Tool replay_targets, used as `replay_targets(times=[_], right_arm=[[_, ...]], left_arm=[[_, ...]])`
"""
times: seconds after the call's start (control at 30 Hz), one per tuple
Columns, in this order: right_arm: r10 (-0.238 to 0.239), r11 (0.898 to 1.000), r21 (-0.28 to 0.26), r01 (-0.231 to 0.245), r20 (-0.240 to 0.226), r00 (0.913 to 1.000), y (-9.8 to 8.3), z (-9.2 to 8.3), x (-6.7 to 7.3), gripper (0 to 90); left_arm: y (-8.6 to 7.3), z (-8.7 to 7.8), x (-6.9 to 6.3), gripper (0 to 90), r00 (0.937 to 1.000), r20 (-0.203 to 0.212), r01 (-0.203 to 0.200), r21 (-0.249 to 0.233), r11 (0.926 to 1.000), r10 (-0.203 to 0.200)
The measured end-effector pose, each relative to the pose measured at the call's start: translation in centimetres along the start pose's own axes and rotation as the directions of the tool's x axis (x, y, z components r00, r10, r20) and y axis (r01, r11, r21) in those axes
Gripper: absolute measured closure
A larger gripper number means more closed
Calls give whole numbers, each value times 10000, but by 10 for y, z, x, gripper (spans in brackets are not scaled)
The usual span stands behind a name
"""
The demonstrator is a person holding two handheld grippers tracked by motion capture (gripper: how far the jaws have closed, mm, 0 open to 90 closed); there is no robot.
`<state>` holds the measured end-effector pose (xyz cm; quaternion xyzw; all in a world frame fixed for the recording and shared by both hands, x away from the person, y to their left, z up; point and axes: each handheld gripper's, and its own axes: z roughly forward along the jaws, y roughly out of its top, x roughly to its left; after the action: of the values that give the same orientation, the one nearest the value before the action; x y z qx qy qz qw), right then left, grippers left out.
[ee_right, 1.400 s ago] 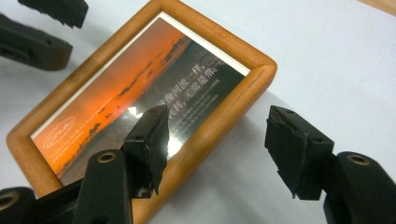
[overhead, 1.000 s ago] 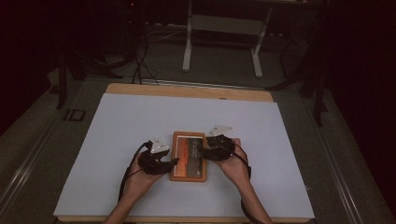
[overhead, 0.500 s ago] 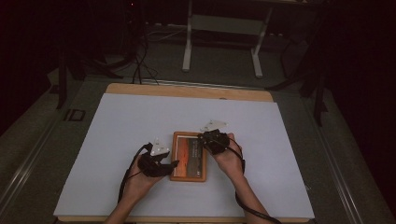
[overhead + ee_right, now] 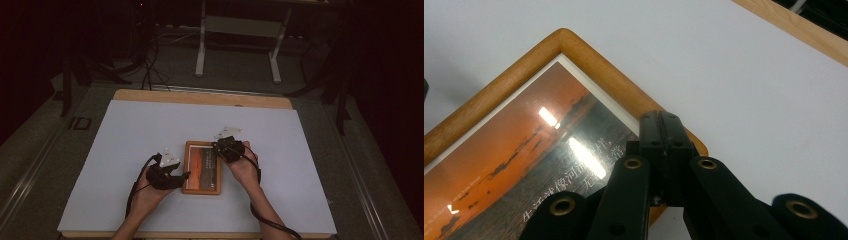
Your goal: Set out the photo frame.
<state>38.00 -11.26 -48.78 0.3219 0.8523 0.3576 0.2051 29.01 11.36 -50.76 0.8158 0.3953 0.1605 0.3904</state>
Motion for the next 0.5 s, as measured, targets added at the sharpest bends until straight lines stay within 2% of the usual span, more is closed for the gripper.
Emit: replay_targets(times=[0.33,0.5], right_arm=[[44,10000,15,-44,38,10000,-1,0,-3,900],[151,9999,35,-151,38,9999,-2,0,-5,900]], left_arm=[[1,-5,3,459,9998,-106,144,-145,9998,-145],[1,-8,7,458,9992,-135,363,-281,9989,-367]])
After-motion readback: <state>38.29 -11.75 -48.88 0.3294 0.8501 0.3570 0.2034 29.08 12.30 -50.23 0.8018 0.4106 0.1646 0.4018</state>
